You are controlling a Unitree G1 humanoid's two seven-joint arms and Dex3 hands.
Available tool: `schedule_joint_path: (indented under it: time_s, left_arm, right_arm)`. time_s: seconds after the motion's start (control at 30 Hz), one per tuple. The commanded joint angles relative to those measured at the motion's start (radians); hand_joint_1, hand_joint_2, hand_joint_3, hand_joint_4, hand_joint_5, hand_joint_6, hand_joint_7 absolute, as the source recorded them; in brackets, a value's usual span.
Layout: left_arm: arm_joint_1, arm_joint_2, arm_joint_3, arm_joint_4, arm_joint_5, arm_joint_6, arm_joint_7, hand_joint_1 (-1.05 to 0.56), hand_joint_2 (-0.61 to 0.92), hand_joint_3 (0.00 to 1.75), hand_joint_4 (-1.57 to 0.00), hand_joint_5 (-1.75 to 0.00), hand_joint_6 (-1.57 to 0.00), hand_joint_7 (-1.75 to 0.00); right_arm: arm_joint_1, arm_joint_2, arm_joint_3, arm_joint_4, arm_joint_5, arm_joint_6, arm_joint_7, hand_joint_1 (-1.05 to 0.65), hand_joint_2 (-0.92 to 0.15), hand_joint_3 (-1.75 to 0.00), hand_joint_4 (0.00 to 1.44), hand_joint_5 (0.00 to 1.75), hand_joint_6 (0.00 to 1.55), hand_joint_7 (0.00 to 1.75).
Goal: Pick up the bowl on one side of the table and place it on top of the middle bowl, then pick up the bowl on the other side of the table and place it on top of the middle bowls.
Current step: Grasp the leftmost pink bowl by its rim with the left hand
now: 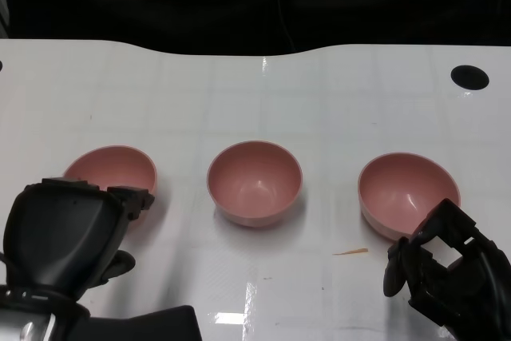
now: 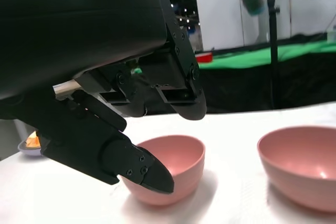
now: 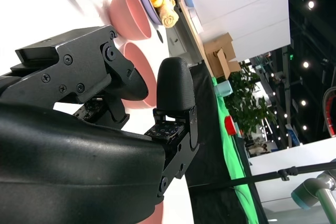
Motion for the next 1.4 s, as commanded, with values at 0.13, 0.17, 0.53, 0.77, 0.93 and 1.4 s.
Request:
schedule_joint_path:
  time_s: [0.13,0.17,0.53,0.77,0.93,1.4]
  left_arm:
    - [-0.069,0.05,-0.048,0.06,0.052,0.064,-0.108,-0.74,0.8,0.03,-0.68,0.0,-0.77,0.0]
    - [-0.08,0.05,-0.055,0.073,0.056,0.073,-0.109,-0.75,0.81,0.02,-0.68,0.0,-0.77,0.0]
    - [-0.206,0.054,-0.1,0.316,-0.015,0.126,-0.04,-0.85,0.86,0.01,-0.56,0.0,-0.66,0.0]
    - [-0.25,0.068,-0.122,0.422,-0.073,0.125,0.011,-0.84,0.88,0.01,-0.55,0.0,-0.64,0.0]
    - [-0.3,0.078,-0.15,0.523,-0.109,0.12,0.048,-0.83,0.91,0.01,-0.55,0.0,-0.59,0.0]
    - [-0.449,0.109,-0.222,0.807,-0.268,0.004,0.09,-0.77,0.92,0.12,-0.53,-0.01,-0.57,0.0]
  right_arm:
    - [0.003,-0.014,-0.011,-0.003,0.018,0.005,0.009,0.01,-0.71,-1.16,0.84,1.75,0.54,1.71]
    - [0.001,-0.015,-0.012,0.0,0.026,0.007,0.017,0.02,-0.72,-1.16,0.83,1.75,0.54,1.72]
    - [-0.002,-0.012,-0.011,0.006,0.02,0.004,0.012,-0.02,-0.73,-1.11,0.84,1.75,0.55,1.73]
    - [0.001,-0.01,-0.008,0.001,0.013,0.0,-0.003,0.0,-0.72,-1.13,0.85,1.75,0.56,1.73]
    - [-0.002,-0.016,-0.007,0.004,0.012,0.001,0.002,0.0,-0.72,-1.17,0.85,1.75,0.54,1.75]
    - [0.001,-0.007,-0.004,0.001,0.009,-0.006,-0.008,0.01,-0.72,-1.16,0.85,1.75,0.54,1.75]
